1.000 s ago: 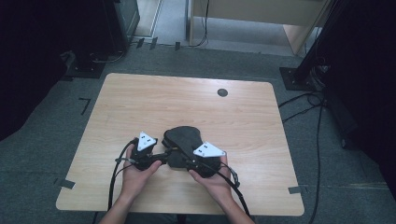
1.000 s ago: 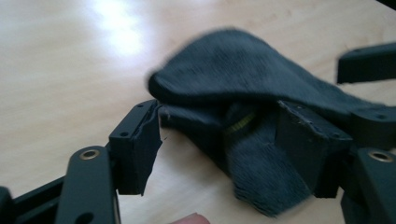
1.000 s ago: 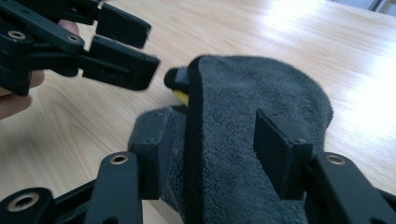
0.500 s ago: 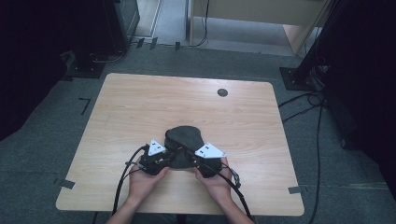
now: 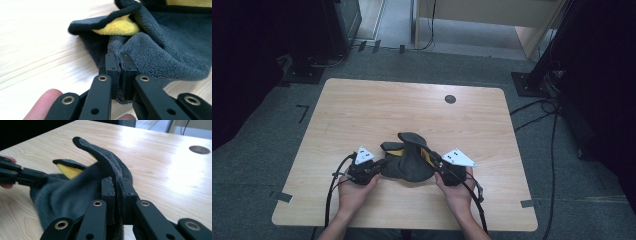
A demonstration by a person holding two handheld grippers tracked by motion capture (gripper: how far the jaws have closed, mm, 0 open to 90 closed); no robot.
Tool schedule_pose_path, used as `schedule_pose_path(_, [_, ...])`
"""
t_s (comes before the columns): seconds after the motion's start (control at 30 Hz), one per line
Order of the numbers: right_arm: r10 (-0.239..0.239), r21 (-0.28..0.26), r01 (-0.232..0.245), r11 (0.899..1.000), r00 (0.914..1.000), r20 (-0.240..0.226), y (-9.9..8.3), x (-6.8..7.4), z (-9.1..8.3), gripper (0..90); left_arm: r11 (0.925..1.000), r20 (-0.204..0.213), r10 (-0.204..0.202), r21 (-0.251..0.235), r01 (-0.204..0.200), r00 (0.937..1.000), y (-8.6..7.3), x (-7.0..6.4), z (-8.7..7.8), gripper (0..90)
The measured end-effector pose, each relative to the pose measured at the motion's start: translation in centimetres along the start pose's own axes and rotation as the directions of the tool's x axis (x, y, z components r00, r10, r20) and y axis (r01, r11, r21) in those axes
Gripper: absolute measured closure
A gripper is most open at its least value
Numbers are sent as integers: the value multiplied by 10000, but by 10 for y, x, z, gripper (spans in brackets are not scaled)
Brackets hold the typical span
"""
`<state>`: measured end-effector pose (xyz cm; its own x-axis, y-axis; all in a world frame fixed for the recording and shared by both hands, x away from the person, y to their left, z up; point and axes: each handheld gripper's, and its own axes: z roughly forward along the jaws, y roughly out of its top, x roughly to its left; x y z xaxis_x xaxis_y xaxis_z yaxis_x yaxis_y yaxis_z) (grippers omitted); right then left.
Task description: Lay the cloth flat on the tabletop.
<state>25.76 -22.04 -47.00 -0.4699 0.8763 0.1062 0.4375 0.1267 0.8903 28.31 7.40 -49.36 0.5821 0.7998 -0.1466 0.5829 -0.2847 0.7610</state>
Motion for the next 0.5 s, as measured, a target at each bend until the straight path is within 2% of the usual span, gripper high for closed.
schedule_pose_path(0.03, [89,52,-89,9999,9999,59,-1,-1,-2,841,10000,-89,-54,-31,54,9999,-2,6,-6,875])
schedule_pose_path(0.17, [579,266,-588,9979,9978,314,-5,-9,-8,841,9999,-127,-139,-52,139,9998,-6,13,-16,877])
schedule_pose_path(0.2, [579,266,-588,9979,9978,314,-5,-9,-8,841,9999,-127,-139,-52,139,9998,-6,13,-16,877])
schedule_pose_path(0.23, [1129,466,-1151,9923,9925,478,-8,-16,-11,840,9999,-68,-126,-8,126,9999,-6,15,-19,877])
schedule_pose_path(0.27, [1129,466,-1151,9923,9925,478,-8,-16,-11,840,9999,-68,-126,-8,126,9999,-6,15,-19,877])
schedule_pose_path(0.33, [1980,766,-2030,9762,9778,679,-14,-27,-11,825,9993,246,132,334,-140,9996,-7,15,-19,877])
schedule_pose_path(0.37, [1980,766,-2030,9762,9778,679,-14,-27,-11,825,9993,246,132,334,-140,9996,-7,15,-19,877])
schedule_pose_path(0.4, [2419,1078,-2512,9619,9659,920,-21,-33,-12,795,9981,415,311,526,-333,9987,-7,14,-18,876])
schedule_pose_path(0.43, [2346,1074,-2469,9631,9653,1147,-23,-35,-12,774,9973,804,419,562,-465,9959,-7,15,-18,875])
schedule_pose_path(0.47, [2346,1074,-2469,9631,9653,1147,-23,-35,-12,774,9973,804,419,562,-465,9959,-7,15,-18,873])
schedule_pose_path(0.5, [1867,832,-2022,9758,9686,1642,-21,-37,-14,738,9997,1316,153,149,-174,9912,-6,19,-21,867])
